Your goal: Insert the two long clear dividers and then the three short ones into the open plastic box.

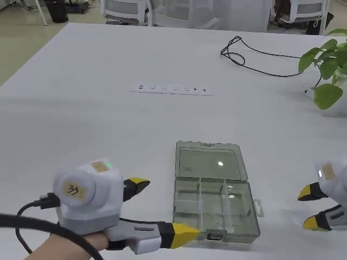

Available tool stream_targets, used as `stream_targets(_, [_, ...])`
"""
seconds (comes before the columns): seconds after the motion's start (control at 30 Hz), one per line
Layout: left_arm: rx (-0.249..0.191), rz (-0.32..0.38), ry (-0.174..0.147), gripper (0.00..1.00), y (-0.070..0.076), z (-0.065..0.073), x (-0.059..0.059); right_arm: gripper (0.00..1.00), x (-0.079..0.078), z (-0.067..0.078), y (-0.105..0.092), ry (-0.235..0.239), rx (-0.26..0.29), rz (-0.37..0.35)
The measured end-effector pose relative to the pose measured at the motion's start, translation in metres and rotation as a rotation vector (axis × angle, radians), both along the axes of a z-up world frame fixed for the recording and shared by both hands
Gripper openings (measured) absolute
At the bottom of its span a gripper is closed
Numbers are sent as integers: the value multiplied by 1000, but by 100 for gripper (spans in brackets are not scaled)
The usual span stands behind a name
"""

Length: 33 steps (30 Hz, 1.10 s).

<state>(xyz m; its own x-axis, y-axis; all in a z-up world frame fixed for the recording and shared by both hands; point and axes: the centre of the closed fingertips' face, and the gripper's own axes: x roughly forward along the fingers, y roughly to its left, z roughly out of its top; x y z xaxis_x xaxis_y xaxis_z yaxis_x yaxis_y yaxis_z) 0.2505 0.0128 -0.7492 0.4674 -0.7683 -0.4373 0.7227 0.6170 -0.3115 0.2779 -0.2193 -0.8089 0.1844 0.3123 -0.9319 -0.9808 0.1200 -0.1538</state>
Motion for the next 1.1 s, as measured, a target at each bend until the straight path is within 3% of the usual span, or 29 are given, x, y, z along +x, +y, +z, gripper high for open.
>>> stream_targets(0.1, [-20,-6,14,89,-7,2,3,32,4,16,14,-41,29,15])
stream_targets(0.23, [-46,-4,64,86,-18,2,8,32,9,33,31,-101,53,37])
stream_targets(0.37, [-101,-8,130,81,-31,6,11,32,11,49,52,-157,67,72])
stream_targets(0.4, [-113,-5,195,79,-36,3,9,32,12,53,59,-177,68,81])
stream_targets(0.47, [-146,1,245,75,-42,4,11,32,11,58,68,-189,71,95])
stream_targets(0.6, [-200,13,345,63,-56,8,16,32,13,71,91,-258,73,140])
stream_targets(0.63, [-211,9,334,61,-58,10,19,32,12,73,96,-262,72,152])
stream_targets(0.7, [-229,30,375,54,-61,10,21,32,10,77,105,-279,79,164])
stream_targets(0.73, [-247,25,369,52,-64,13,23,32,8,79,109,-286,82,182])
stream_targets(0.87, [-283,38,421,39,-71,16,25,32,4,83,126,-298,89,208])
stream_targets(1.1, [-339,70,451,20,-77,19,28,32,1,86,146,-324,98,246])
